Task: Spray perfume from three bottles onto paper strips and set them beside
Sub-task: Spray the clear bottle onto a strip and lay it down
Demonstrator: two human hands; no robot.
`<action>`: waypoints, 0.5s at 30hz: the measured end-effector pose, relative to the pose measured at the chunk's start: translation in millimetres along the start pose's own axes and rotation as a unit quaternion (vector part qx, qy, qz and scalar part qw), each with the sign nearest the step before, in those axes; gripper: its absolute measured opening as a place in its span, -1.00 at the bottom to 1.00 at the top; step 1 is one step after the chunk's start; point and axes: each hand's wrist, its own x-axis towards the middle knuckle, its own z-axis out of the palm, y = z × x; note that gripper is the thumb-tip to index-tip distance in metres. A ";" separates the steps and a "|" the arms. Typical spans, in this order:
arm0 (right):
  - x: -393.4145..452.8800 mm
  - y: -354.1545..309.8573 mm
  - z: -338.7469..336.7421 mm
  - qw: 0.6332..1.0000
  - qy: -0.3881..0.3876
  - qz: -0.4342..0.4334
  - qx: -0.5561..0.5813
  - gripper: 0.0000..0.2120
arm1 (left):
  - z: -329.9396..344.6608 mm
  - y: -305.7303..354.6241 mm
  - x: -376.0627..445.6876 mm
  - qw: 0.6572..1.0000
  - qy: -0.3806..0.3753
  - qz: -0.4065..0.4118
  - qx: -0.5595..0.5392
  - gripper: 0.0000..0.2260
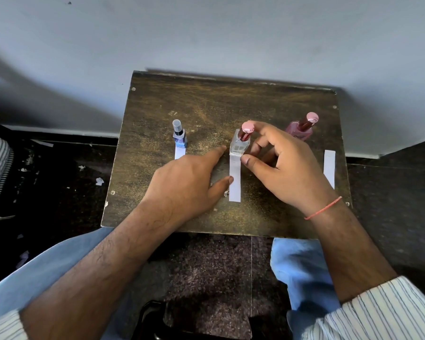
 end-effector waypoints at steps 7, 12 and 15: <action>-12.8 9.1 -10.3 1.000 -0.014 0.005 -0.023 -0.45 | 2.9 9.1 -2.7 0.994 0.097 0.005 -0.044 -0.76; -21.3 19.4 -19.5 1.000 -0.011 0.012 -0.011 -0.70 | 4.9 27.0 -2.1 0.987 0.109 0.048 -0.104 -0.75; -26.4 27.1 -24.6 1.000 -0.005 0.022 -0.011 -0.82 | 5.3 35.7 -1.1 0.982 0.101 0.079 -0.136 -0.75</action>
